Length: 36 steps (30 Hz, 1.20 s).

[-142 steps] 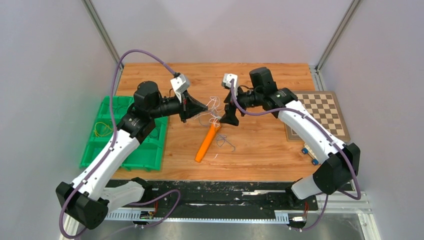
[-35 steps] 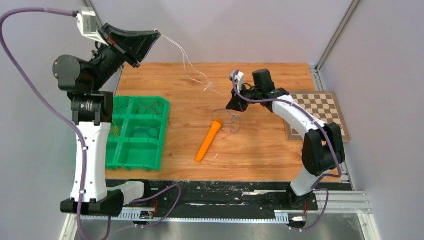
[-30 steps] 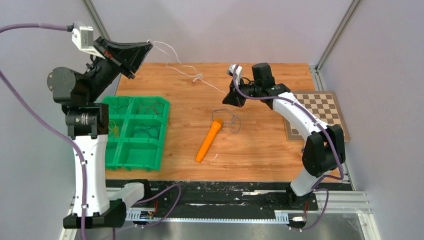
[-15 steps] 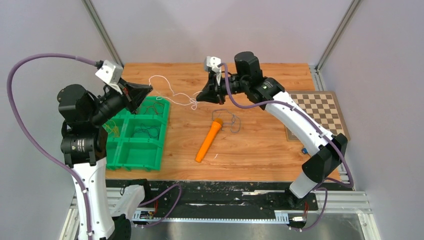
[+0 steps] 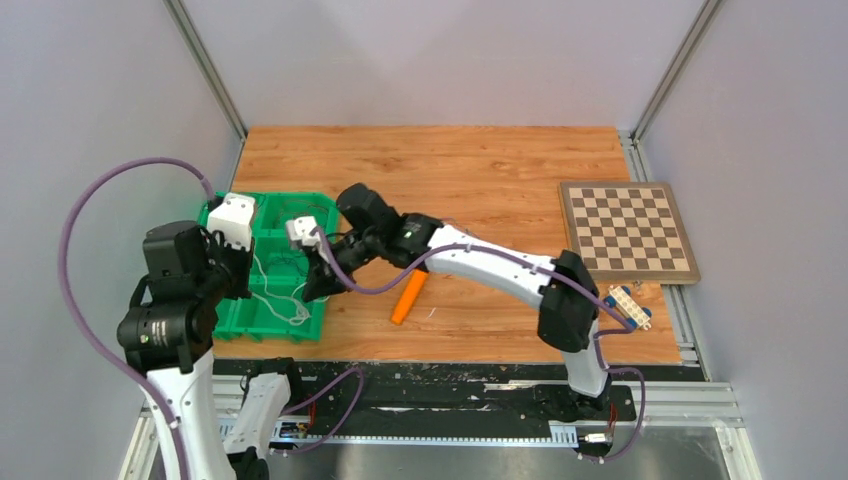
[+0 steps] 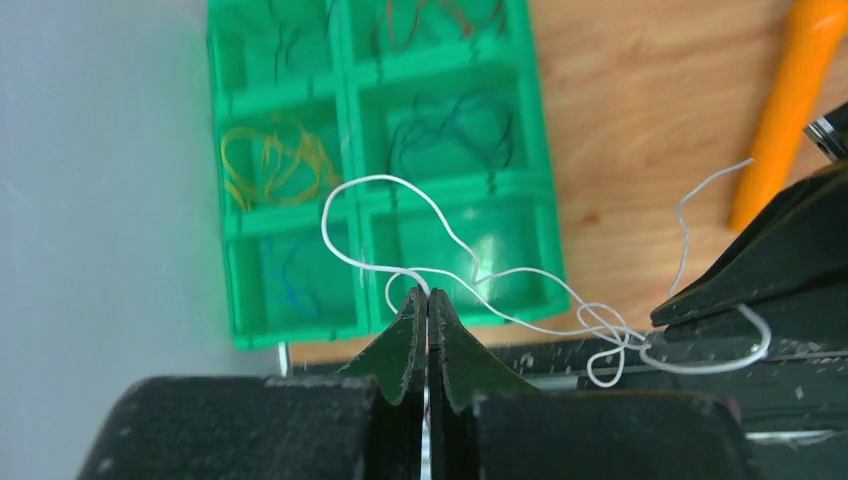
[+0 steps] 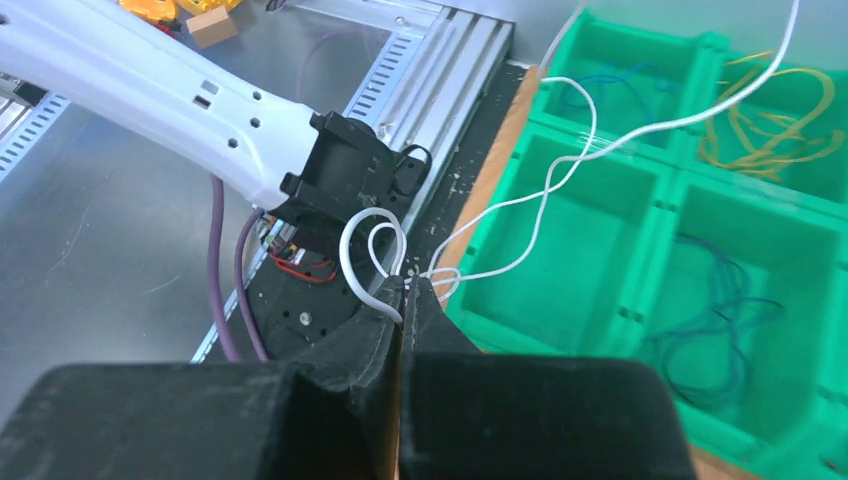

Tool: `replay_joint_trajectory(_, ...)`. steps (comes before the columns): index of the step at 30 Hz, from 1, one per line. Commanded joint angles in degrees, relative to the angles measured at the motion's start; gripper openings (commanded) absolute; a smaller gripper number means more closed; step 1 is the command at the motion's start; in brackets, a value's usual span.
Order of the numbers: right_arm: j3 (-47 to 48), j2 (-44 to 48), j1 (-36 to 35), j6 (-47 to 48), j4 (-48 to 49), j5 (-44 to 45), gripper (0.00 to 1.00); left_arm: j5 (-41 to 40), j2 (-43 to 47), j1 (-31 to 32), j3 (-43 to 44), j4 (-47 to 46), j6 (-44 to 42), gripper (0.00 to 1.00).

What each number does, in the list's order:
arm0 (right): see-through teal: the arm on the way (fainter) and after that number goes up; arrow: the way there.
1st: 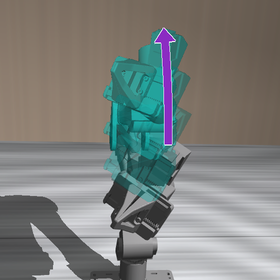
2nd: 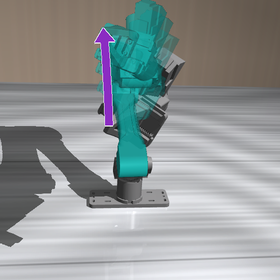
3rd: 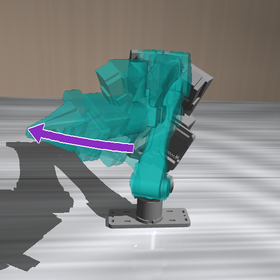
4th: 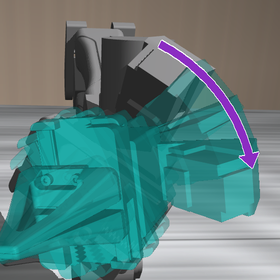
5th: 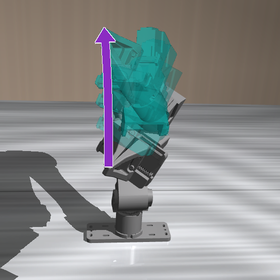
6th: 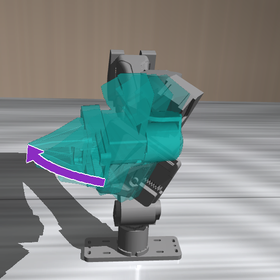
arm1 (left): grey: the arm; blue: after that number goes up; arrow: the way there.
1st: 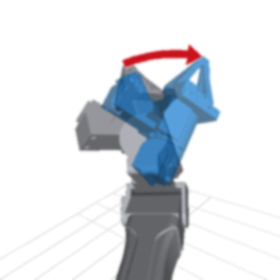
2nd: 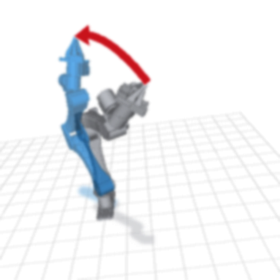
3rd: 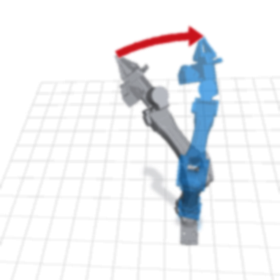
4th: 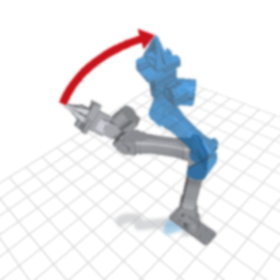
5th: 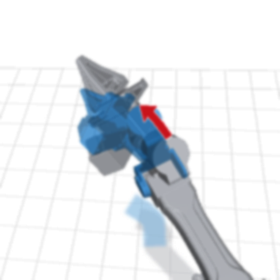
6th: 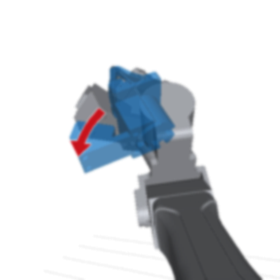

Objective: Untangle the cables

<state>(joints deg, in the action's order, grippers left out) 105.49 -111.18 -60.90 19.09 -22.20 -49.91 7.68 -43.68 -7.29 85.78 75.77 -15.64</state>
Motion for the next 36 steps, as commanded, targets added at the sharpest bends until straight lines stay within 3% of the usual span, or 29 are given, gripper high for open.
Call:
replay_joint_trajectory(1, 0.4, -5.1, -3.0, -7.3, 15.9, 1.7, 0.0, -9.7, 0.8, -2.0, -7.1, 3.1, -0.1, 0.0)
replay_joint_trajectory(9, -3.4, -13.3, -4.6, -15.6, 34.0, 14.1, 0.0, -3.5, -0.7, -9.3, -16.2, -5.0, -2.3, 0.0)
replay_joint_trajectory(17, -3.9, -20.4, -5.7, -14.5, 38.8, 17.3, 0.0, 9.8, -5.7, -21.2, -19.7, -11.5, -5.1, 0.0)
replay_joint_trajectory(24, -0.8, -26.8, -7.0, -15.8, 41.2, 16.1, 0.02, 17.1, -6.0, -22.3, -25.8, -13.0, -7.0, 0.0)
replay_joint_trajectory(27, -0.7, -28.4, -7.4, -16.9, 41.9, 15.4, 0.07, 18.7, -6.8, -22.3, -26.9, -13.2, -6.8, 0.0)
replay_joint_trajectory(30, -1.7, -27.5, -7.3, -16.8, 40.7, 14.9, 0.24, 19.9, -8.2, -22.3, -27.2, -13.8, -6.5, 0.0)
replay_joint_trajectory(36, -7.8, -19.4, -4.3, -17.8, 40.0, 14.1, 0.44, 20.4, -12.0, -22.3, -27.7, -13.5, -8.9, 0.0)
